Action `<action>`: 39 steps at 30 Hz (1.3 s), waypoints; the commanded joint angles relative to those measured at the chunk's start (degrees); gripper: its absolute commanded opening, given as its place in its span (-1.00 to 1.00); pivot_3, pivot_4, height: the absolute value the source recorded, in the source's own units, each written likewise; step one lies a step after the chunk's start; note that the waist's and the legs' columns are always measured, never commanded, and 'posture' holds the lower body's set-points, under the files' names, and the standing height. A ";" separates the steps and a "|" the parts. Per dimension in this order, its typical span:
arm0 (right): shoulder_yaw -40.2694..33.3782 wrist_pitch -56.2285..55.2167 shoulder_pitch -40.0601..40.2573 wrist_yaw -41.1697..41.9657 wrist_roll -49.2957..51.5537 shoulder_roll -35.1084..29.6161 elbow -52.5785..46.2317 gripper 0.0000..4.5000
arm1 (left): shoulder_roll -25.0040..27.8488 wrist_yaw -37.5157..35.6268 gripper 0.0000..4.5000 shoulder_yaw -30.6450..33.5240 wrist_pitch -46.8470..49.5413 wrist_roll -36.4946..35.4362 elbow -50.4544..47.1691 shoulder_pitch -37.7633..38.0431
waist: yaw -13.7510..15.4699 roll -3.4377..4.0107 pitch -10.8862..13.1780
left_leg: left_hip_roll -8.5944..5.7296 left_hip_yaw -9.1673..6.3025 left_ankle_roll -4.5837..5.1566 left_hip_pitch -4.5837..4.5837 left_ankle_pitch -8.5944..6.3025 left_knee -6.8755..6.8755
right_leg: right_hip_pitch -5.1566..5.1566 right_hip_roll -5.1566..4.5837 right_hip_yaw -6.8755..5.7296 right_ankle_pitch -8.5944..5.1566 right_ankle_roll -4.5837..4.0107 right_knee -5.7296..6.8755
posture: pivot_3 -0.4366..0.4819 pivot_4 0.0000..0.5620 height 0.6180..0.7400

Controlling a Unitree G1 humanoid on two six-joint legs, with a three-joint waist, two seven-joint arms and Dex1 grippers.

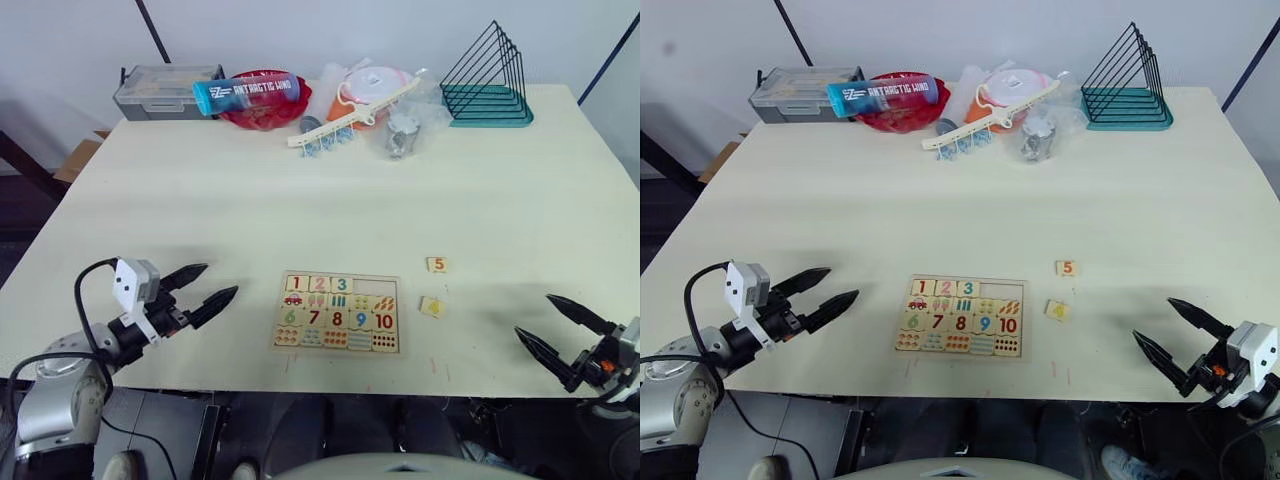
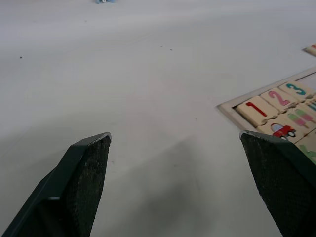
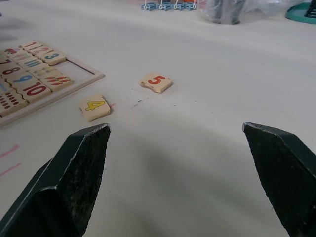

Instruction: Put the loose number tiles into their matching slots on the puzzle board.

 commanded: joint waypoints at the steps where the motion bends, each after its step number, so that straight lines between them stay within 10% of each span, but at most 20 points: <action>1: -1.04 0.37 0.11 1.69 2.15 -1.44 -1.33 1.00 | 2.11 -1.36 0.96 -0.12 -1.64 0.88 0.92 -1.86 | -0.01 0.01 0.01 | 0.00 0.00 0.00 0.00 0.00 0.00 | 0.01 0.00 0.00 0.00 0.00 0.00 | -0.05 -0.47 1.00; 19: 7.11 8.15 -8.45 5.76 1.77 -9.24 -6.35 1.00 | 12.34 -34.22 0.96 -11.16 -7.22 -2.49 6.68 -14.99 | -0.22 0.05 0.04 | 0.02 0.02 0.00 -0.07 0.00 -0.02 | -0.07 0.03 -0.02 0.01 -0.01 -0.05 | -0.05 -0.47 1.00; 39: 21.12 9.96 -16.56 -5.11 -14.63 -7.68 -6.51 1.00 | 19.39 -35.47 0.96 -22.68 -20.52 -8.32 11.47 -18.28 | -0.16 0.05 0.09 | -0.03 -0.01 0.02 -0.09 0.01 0.00 | -0.09 0.20 -0.04 0.14 0.23 0.01 | -0.05 -0.47 1.00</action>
